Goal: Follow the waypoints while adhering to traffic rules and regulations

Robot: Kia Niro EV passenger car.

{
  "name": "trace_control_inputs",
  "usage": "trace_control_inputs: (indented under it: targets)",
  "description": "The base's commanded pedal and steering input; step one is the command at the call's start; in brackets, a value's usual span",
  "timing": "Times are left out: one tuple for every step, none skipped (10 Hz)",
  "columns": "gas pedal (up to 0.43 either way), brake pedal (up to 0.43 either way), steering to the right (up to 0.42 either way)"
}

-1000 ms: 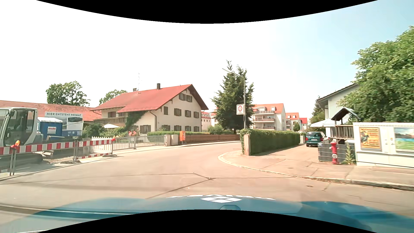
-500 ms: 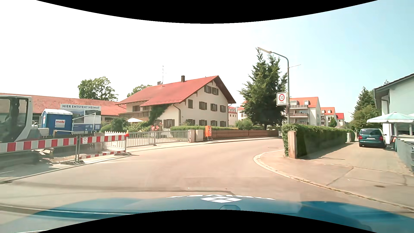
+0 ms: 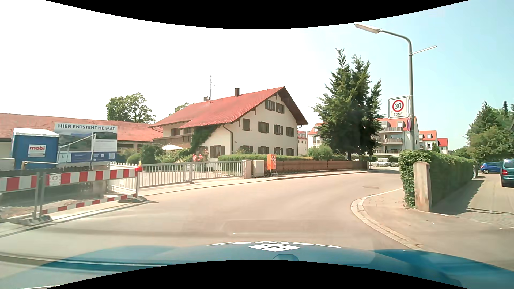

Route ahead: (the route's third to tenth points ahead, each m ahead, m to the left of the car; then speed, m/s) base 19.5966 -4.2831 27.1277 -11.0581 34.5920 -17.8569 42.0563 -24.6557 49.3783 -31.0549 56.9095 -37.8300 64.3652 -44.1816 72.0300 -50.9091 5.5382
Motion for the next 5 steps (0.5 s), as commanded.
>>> trace_control_inputs:
  targets:
    - [0.079,0.000,0.056]
    - [0.059,0.000,0.082]
    - [0.047,0.000,0.103]
    - [0.047,0.000,0.120]
    - [0.039,0.000,0.136]
